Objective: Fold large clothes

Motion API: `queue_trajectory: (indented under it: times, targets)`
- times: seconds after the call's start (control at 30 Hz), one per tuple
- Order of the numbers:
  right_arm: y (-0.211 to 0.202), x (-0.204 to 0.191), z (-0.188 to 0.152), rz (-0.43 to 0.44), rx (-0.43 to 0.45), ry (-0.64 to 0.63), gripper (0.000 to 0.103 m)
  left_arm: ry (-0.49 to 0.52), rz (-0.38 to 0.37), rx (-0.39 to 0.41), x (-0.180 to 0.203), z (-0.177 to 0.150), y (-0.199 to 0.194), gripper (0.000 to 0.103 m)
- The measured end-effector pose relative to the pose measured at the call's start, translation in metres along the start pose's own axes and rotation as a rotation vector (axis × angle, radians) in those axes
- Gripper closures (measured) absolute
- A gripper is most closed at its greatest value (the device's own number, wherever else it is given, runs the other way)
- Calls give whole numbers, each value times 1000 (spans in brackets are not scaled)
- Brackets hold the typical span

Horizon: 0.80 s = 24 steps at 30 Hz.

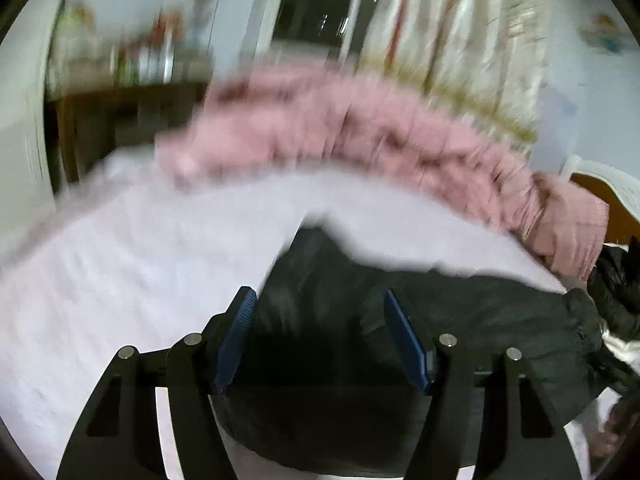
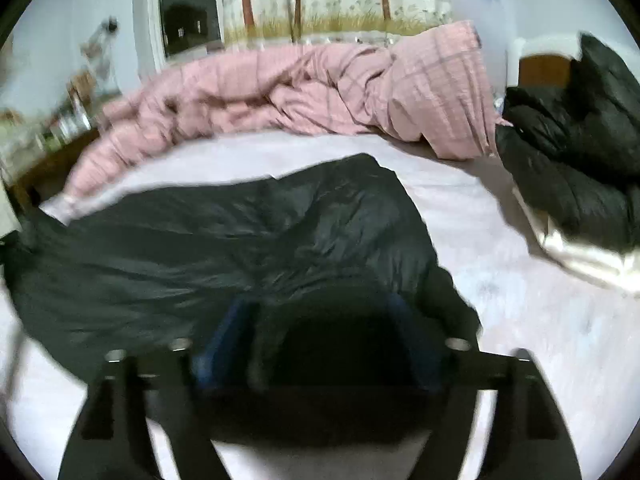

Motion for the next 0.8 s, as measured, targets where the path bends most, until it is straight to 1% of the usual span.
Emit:
queue_trajectory:
  times: [0.03,0.07,0.1,0.13,0.17,0.2,0.23,0.27,0.3,0.33,0.37,0.4,0.43,0.47,0.5,0.57,0.6,0.63,0.67,0.7,0.73,0.77,0.8]
  targets:
    - [-18,3,-6,48,19,51,16,35,-37,52,18,5,-15,39]
    - [-32,6,-12,83,27,95,11,66,-86,75,35,7,-25,39]
    - [-40,10,-17,104,24,126,2,91,-128,70,51,6,-28,39]
    - [-49,13,-24,133,12,172,0,111,-167,20,71,0,-24,39]
    - [-54,19,-35,176,-5,255,1,118,-196,-50,85,-7,-14,44]
    - [-52,25,-42,198,-41,321,1,112,-258,-142,104,-20,3,54]
    - [-44,30,-51,223,-100,390,1,95,-311,-200,116,-31,17,59]
    - [-32,33,-57,249,-160,443,1,87,-338,-253,127,-43,34,66]
    - [-23,37,-60,256,-194,474,1,93,-332,-313,135,-58,55,69]
    - [-12,43,-62,248,-215,531,1,105,-313,-346,139,-69,70,70]
    - [-8,48,-59,247,-189,566,1,124,-300,-352,142,-77,80,70]
    - [-4,50,-53,238,-157,572,1,156,-287,-338,144,-82,86,70]
    - [3,51,-48,214,-138,558,1,181,-280,-330,145,-84,88,70]
    - [15,50,-46,205,-138,546,0,199,-278,-334,148,-87,90,70]
    - [27,49,-44,209,-138,543,0,207,-275,-343,148,-89,91,70]
    - [38,47,-41,169,-116,554,0,200,-272,-366,146,-91,98,70]
    - [38,42,-37,159,-106,555,11,193,-276,-371,145,-94,101,70]
    - [40,36,-34,183,-112,559,23,187,-279,-372,145,-95,101,70]
    - [45,26,-33,216,-139,575,54,187,-277,-371,144,-96,101,70]
    - [47,25,-31,227,-149,590,70,191,-274,-369,146,-97,99,70]
    - [47,25,-27,215,-143,586,76,197,-269,-365,147,-99,97,70]
    - [34,17,-14,168,-94,549,81,203,-266,-358,150,-102,91,70]
    - [24,14,-4,144,-51,520,82,206,-267,-350,150,-101,89,70]
Point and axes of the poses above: each gripper's, at about its wrist camera, not at the fingertips, and y roughly the way its jaws point, x to its right, z to its top, the point moved 6 cm from there along y, roughly the way its jaws point, and after that the axes turned 1 degree about -z, right-handed, at the moved point
